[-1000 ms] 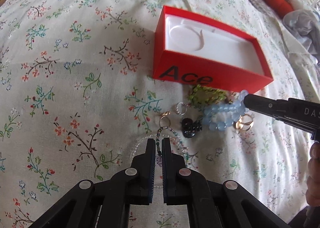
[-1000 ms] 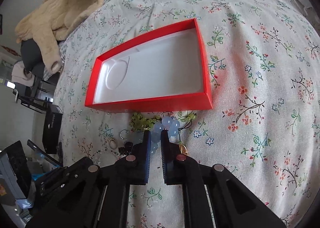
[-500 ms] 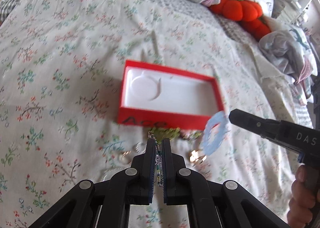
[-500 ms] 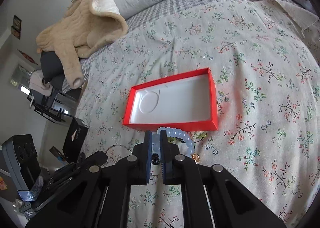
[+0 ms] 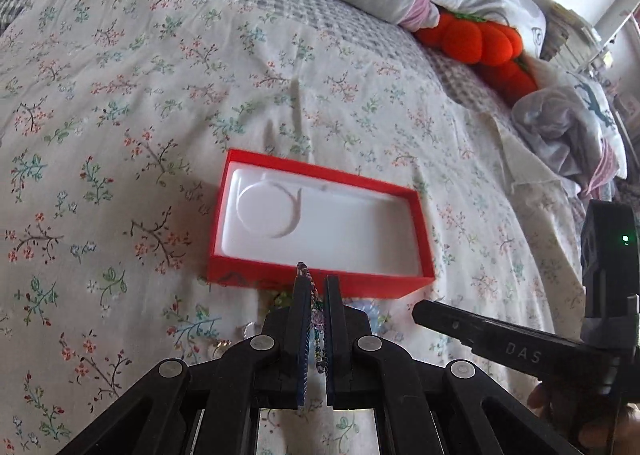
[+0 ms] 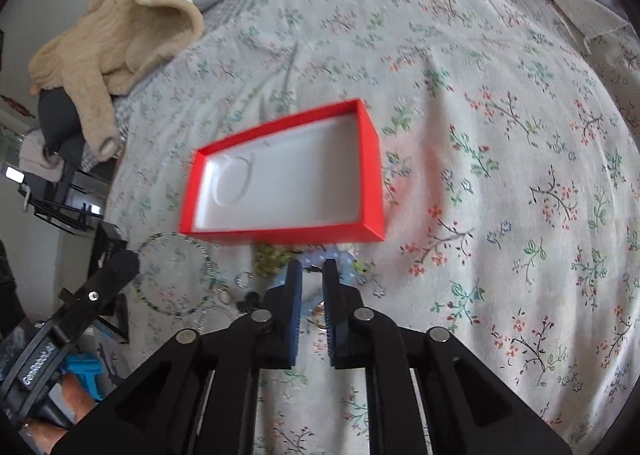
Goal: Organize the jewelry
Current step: 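Lift both held bracelets and carry them toward the red box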
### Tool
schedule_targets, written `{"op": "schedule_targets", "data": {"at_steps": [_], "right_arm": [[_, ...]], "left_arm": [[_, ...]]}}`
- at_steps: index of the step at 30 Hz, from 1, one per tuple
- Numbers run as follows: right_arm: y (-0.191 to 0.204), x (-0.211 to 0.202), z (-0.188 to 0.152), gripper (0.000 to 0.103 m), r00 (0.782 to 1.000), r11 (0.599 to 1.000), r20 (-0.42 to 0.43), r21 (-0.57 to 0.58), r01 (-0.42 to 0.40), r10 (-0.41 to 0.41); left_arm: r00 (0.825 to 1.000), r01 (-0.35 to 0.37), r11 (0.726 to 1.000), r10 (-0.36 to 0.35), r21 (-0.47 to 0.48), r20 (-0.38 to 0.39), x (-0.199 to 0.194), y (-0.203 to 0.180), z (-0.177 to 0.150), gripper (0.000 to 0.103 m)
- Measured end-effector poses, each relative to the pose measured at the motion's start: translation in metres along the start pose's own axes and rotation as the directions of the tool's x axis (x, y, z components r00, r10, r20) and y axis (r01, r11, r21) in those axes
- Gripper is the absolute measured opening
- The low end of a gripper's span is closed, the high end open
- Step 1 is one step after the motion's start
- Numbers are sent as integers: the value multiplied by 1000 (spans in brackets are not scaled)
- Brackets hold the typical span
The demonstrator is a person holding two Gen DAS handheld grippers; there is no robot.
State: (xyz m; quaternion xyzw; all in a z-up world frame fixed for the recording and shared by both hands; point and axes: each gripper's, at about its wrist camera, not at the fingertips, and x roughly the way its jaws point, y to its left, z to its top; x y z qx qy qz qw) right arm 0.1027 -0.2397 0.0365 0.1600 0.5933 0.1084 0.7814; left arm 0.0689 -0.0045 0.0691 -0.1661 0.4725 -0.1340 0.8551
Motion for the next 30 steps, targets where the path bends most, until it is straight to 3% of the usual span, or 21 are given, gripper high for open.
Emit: {"op": "schedule_targets", "data": {"at_steps": [5, 14, 21, 30], "right_arm": [[-8, 27, -1, 20, 997, 999, -71, 31, 23, -21], [-6, 57, -2, 20, 993, 994, -117, 106, 37, -24], [-5, 62, -4, 18, 996, 993, -83, 111, 49, -40], [-6, 35, -4, 12, 999, 996, -20, 87, -23, 25]], "left_arm": [[999, -19, 999, 18, -32, -40, 4, 17, -15, 0], [998, -30, 999, 29, -15, -62, 5, 16, -23, 0], [996, -35, 999, 35, -2, -78, 11, 13, -27, 0], [996, -36, 999, 36, 2, -76, 10, 12, -26, 0]]}}
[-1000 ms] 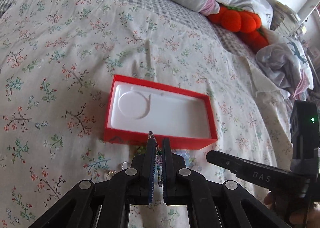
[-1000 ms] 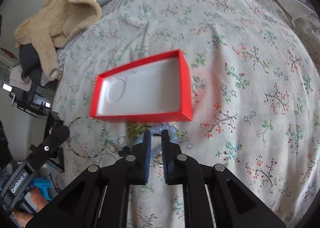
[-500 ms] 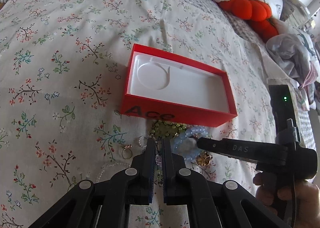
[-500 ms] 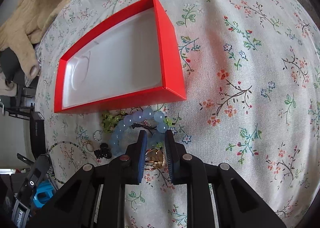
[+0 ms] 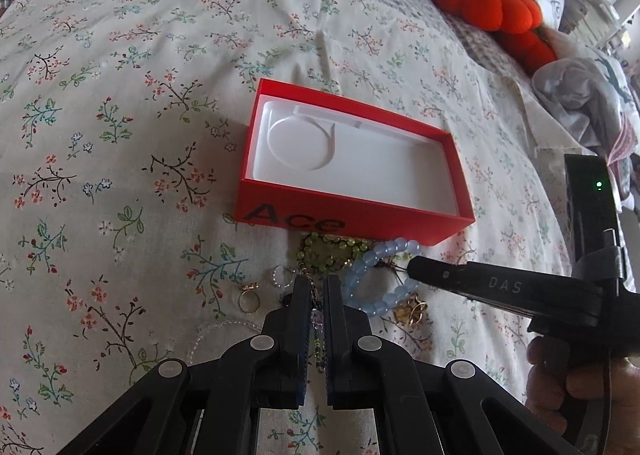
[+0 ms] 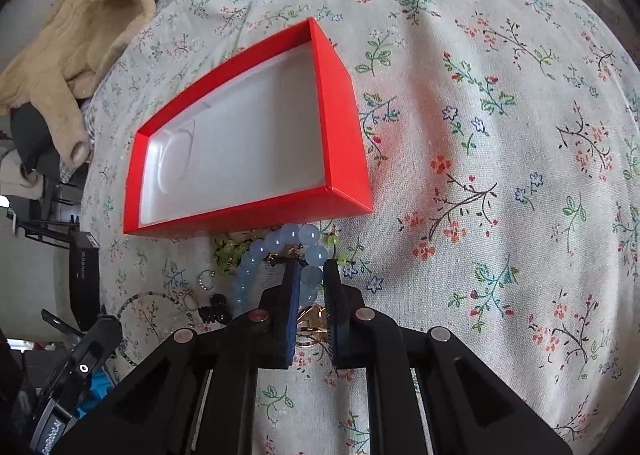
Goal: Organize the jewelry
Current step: 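Lift both held bracelets and carry them toward the red box, then lower both bracelets into the red box and open both tools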
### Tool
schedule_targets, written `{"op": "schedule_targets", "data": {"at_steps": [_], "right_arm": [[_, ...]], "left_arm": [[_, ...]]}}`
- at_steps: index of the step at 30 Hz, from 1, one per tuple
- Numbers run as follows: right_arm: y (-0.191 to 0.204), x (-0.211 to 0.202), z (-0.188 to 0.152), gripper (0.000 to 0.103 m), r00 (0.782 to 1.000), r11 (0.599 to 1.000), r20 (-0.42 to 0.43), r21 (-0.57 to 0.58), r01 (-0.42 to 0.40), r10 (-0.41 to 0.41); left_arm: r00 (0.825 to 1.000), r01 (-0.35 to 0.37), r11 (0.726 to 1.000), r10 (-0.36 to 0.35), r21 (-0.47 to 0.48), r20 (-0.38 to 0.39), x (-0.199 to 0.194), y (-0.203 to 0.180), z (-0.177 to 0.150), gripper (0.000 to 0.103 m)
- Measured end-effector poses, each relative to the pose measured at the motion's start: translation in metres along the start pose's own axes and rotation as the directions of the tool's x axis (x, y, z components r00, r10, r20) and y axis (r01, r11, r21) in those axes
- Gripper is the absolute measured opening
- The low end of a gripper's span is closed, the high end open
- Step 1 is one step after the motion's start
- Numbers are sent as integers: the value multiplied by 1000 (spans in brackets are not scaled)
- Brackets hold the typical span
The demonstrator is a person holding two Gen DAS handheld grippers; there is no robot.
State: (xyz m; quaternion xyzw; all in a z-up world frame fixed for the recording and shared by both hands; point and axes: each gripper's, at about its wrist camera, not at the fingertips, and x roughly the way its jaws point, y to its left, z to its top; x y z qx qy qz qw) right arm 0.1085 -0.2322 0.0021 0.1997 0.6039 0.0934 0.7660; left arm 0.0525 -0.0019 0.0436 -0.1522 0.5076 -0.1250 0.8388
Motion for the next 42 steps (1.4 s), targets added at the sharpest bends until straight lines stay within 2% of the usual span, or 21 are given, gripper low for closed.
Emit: {"op": "schedule_targets", "data": {"at_steps": [7, 15, 21, 26, 29, 33, 42], "right_arm": [[19, -39, -5, 12, 992, 992, 72, -67, -103, 107], [44, -90, -5, 12, 962, 976, 197, -145, -164, 191], [43, -99, 5, 12, 951, 975, 233, -135, -177, 204], [45, -97, 19, 12, 952, 982, 260, -139, -128, 161], [41, -92, 28, 12, 954, 986, 267, -125, -109, 140], [39, -84, 39, 12, 955, 989, 269, -109, -103, 129], [67, -66, 44, 12, 953, 974, 234, -161, -159, 194]], "left_arm": [[999, 22, 1000, -22, -1, 32, -8, -1, 5, 0], [991, 80, 997, -78, -7, 109, -19, -10, 26, 0], [979, 134, 991, -132, -5, 158, -8, -20, 47, 0], [971, 168, 986, -163, -14, 173, 19, -23, 62, 0], [974, 157, 987, -151, -25, 170, 37, -19, 67, 0], [983, 91, 995, -83, -38, 161, 52, -10, 71, 0], [991, -31, 998, 37, -52, 131, 66, 2, 73, 0]]}}
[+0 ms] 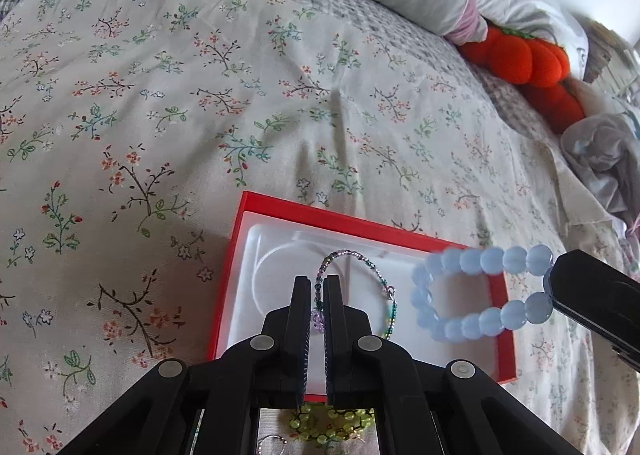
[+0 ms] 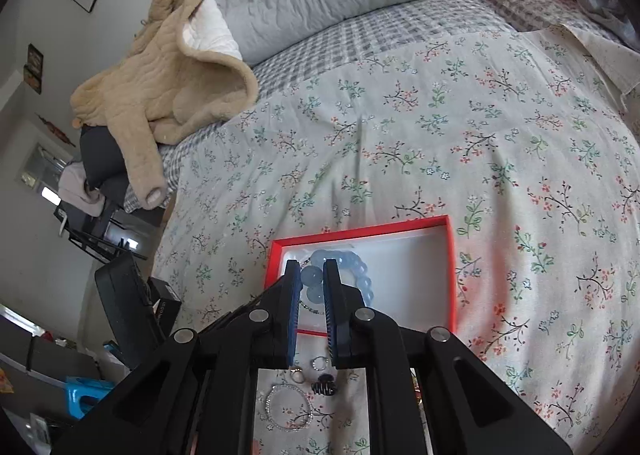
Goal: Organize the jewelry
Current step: 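Lower both bracelets into the red box and open both tools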
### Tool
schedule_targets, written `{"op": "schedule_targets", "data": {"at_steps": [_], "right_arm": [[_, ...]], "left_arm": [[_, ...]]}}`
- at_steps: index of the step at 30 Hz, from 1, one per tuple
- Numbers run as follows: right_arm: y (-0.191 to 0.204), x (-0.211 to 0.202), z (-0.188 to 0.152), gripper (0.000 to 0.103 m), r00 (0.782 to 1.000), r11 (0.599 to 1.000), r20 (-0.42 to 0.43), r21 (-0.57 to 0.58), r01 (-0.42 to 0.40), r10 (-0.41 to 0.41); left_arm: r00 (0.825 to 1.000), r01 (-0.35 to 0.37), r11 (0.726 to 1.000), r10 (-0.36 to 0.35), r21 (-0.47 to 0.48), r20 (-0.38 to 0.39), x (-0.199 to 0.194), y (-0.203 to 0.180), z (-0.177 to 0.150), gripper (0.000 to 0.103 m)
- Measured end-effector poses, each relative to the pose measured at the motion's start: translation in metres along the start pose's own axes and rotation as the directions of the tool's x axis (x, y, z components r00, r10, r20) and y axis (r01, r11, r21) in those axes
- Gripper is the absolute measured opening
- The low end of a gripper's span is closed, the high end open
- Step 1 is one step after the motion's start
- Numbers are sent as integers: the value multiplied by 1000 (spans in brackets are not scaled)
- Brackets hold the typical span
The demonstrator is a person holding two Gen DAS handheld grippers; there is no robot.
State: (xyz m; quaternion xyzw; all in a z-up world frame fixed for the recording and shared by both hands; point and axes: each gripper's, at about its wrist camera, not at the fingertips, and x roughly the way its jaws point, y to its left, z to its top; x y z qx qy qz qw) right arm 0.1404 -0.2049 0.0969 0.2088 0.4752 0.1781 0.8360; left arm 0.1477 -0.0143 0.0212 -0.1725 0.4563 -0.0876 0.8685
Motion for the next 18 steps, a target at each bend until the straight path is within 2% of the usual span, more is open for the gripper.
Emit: {"op": "schedule_targets", "data": {"at_steps": [9, 18], "right_arm": [[-37, 33, -7, 12, 982, 985, -78, 10, 175, -173], [-42, 29, -8, 13, 974, 979, -99, -22, 201, -202]], "left_arm": [[999, -44, 999, 44, 11, -9, 0, 5, -2, 0], [999, -52, 997, 52, 52, 0, -5, -1, -3, 3]]}}
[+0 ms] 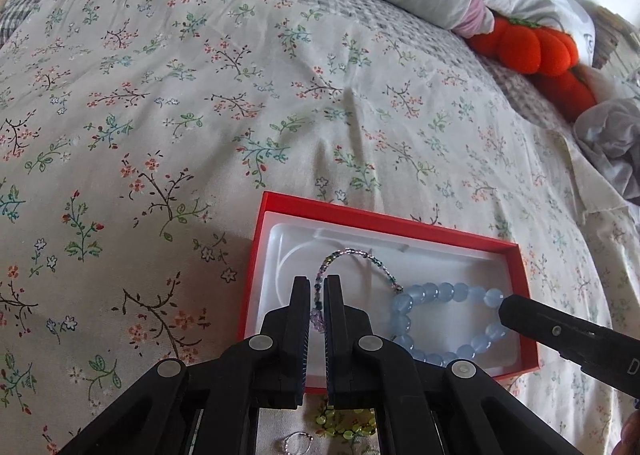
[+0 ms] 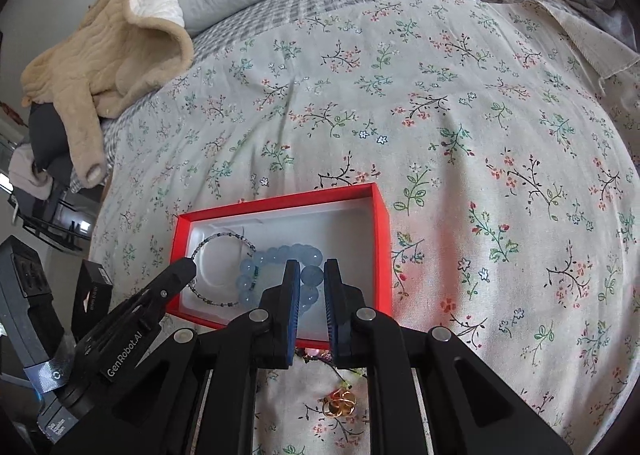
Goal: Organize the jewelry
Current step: 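Lower both bracelets into the red box and open both tools, then withdraw both open tools from the red box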
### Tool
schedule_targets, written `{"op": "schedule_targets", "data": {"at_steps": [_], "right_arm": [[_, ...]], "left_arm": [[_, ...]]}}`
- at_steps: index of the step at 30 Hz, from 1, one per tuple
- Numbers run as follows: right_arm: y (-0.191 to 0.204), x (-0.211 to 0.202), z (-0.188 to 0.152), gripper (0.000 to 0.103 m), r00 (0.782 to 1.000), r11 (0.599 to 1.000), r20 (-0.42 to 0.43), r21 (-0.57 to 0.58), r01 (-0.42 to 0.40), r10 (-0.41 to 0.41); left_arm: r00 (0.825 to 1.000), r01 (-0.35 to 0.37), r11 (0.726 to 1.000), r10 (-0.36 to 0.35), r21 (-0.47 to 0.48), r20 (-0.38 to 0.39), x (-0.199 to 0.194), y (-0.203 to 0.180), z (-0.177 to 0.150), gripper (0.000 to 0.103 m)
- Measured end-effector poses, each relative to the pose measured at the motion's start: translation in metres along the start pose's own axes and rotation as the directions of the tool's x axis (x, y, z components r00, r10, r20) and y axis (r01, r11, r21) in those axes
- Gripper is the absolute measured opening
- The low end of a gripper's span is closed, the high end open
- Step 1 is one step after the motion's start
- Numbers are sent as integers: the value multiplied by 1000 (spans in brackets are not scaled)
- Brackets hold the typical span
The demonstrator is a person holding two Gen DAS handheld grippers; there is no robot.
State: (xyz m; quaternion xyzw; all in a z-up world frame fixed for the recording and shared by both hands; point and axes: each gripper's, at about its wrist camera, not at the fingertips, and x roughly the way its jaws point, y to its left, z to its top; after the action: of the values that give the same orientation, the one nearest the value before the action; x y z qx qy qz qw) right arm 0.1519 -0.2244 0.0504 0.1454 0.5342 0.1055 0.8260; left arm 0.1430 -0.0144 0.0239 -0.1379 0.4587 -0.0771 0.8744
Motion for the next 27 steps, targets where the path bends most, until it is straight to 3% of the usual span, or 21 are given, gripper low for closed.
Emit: {"op": "schedule_targets", "data": {"at_steps": [1, 2, 4, 7, 11, 14, 19, 27], "right_arm": [[1, -4, -1, 15, 1000, 1000, 1, -10, 4, -4], [0, -7, -2, 26, 1000, 1000, 5, -16, 11, -11], [-2, -16, -5, 47, 1000, 1000, 23, -17, 16, -16], [-4, -27, -9, 49, 1000, 1000, 26, -20, -6, 7], [-5, -38, -21, 49, 1000, 999, 27, -40, -10, 11], [-6, -41, -31, 49, 1000, 998, 13, -59, -6, 7], [-12, -42, -47, 57, 1000, 996, -8, -85, 10, -10], [-14, -32, -67, 65, 997, 994, -73, -109, 30, -38]], "left_arm": [[1000, 1, 1000, -1, 12, -5, -2, -2, -1, 10], [1000, 2, 1000, -1, 21, -11, -3, -4, -1, 20], [1000, 1, 999, 0, 38, -17, -8, -6, -4, 30], [1000, 9, 998, -7, 69, -24, -18, -11, -9, 34], [999, 9, 994, -6, 107, -37, -33, -14, -19, 62], [998, 14, 993, -6, 120, -65, -40, -11, -29, 74], [994, 0, 992, 14, 126, -105, -45, -4, -44, 84], [983, -51, 988, 76, 145, -168, -44, 8, -69, 86]]}}
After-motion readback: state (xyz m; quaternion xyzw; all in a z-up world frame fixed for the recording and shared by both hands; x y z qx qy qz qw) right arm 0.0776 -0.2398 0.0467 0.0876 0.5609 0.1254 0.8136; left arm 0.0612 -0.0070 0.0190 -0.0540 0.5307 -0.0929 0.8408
